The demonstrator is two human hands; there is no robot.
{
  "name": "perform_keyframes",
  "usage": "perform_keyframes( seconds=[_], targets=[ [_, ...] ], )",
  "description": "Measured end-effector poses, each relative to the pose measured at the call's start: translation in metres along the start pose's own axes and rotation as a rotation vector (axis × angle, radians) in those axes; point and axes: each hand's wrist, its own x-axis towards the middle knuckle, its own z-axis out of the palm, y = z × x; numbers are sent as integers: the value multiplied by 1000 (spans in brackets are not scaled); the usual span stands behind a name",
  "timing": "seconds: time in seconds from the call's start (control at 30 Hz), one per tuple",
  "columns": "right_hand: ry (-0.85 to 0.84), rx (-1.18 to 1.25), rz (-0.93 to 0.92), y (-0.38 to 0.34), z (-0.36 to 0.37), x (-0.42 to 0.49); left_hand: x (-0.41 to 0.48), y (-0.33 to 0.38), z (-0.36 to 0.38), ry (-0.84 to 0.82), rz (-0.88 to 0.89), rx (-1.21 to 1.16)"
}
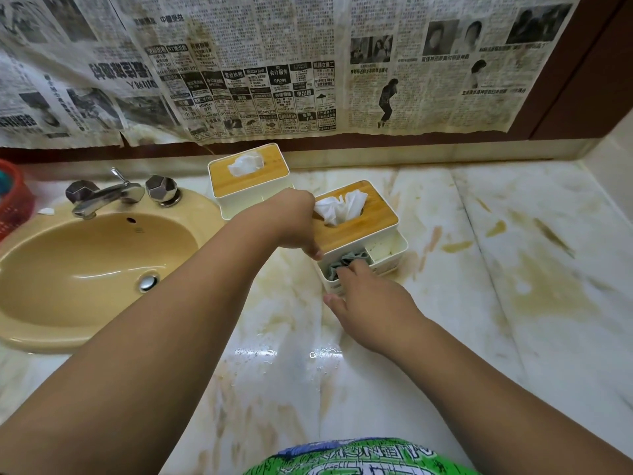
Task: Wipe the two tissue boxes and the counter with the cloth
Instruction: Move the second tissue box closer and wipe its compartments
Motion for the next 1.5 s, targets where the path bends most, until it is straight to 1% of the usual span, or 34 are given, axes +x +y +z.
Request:
perform_keyframes(
  seconds=[0.2, 0.47, 0.53, 0.6, 0.73, 0.8, 0.93, 1.13, 1.27, 1.33, 1.4, 1.5],
  targets=[
    [82, 33, 36, 5, -9, 3, 0, -1, 2, 11, 2, 2],
    [-105, 46, 105, 9, -8, 18, -1, -1, 1, 13, -1, 12],
    [-144, 43, 98, 12, -13, 23, -1, -1, 1, 13, -1, 5],
    [-145, 42, 90, 15, -17, 25, -1, -1, 1, 13, 0, 2],
    [-13, 43, 33, 10, -23, 17, -1, -2, 1, 12, 0, -10],
    [0, 29, -9, 5, -23, 12, -1, -3, 1, 13, 2, -18],
    [-53, -31, -61, -2, -14, 13, -2, -2, 1, 12, 9, -18],
    [-130, -101, -58, -5, -8, 23, -2, -2, 1, 8, 8, -19],
    [-176, -42, -69, -1, -16, 25, -3, -1, -1, 4, 10, -17],
    [-146, 27, -32, 6, -22, 25, -3, -1, 0, 4, 8, -26],
    [-109, 33, 27, 14, -24, 25, -3, -2, 0, 5, 7, -28],
    [-145, -3, 55, 18, -22, 28, -4, -2, 0, 4, 6, -29]
  ],
)
